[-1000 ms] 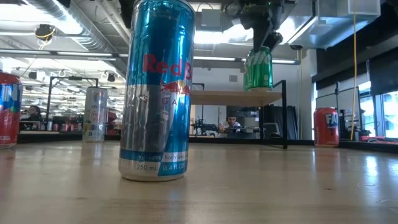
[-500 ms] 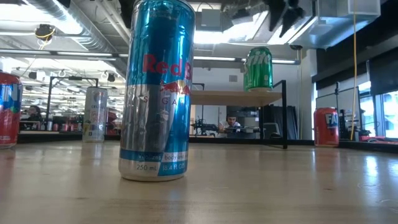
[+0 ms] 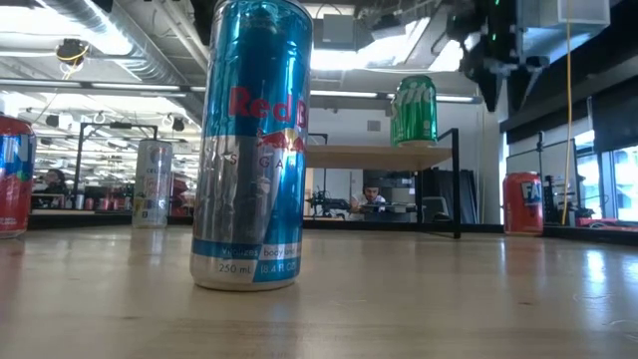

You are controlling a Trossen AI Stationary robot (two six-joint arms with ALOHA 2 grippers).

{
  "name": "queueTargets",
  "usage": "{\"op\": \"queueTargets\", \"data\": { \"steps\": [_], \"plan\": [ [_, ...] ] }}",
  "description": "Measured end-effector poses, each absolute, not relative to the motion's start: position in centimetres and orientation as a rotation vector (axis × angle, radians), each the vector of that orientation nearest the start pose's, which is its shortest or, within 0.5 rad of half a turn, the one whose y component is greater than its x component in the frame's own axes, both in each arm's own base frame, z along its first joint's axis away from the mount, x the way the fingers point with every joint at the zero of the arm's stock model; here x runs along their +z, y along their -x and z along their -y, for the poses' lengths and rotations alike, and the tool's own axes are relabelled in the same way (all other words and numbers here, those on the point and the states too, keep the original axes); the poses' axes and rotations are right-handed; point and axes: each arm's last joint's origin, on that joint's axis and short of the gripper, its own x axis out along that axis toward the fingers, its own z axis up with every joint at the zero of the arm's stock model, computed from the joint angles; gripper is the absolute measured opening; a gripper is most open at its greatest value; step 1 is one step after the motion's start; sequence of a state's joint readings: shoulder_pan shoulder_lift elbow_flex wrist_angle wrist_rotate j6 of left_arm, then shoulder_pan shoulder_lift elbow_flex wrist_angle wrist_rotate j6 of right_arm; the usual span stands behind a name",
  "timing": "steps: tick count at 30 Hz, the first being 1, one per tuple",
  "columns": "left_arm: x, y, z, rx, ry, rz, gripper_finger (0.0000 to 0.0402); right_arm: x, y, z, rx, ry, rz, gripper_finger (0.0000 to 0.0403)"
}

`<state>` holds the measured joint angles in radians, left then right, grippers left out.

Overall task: Place canned beverage on shelf
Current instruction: Put the right orange soda can on the shelf

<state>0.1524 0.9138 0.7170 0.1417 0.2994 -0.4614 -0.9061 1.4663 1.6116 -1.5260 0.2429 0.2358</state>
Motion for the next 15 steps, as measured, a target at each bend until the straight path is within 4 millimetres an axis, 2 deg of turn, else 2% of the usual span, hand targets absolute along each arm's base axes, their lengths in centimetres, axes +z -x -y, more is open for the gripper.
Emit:
{"op": "queueTargets", "data": {
  "steps": [3,8,15],
  "plan": [
    [31.8,-20.5,-2.3,-0.132,0.473,-0.087,0.0327,34.4,-14.7,20.2,-1.178,-0.642,-1.305,0.0319],
    [31.8,-20.5,-2.3,-0.125,0.473,-0.086,0.0327,31.7,-14.3,21.3,-1.216,-0.676,-1.301,0.0319],
    [31.8,-20.5,-2.3,-0.123,0.473,-0.086,0.0327,30.0,-15.1,22.7,-1.272,-0.692,-1.321,0.0319]
  ]
}}
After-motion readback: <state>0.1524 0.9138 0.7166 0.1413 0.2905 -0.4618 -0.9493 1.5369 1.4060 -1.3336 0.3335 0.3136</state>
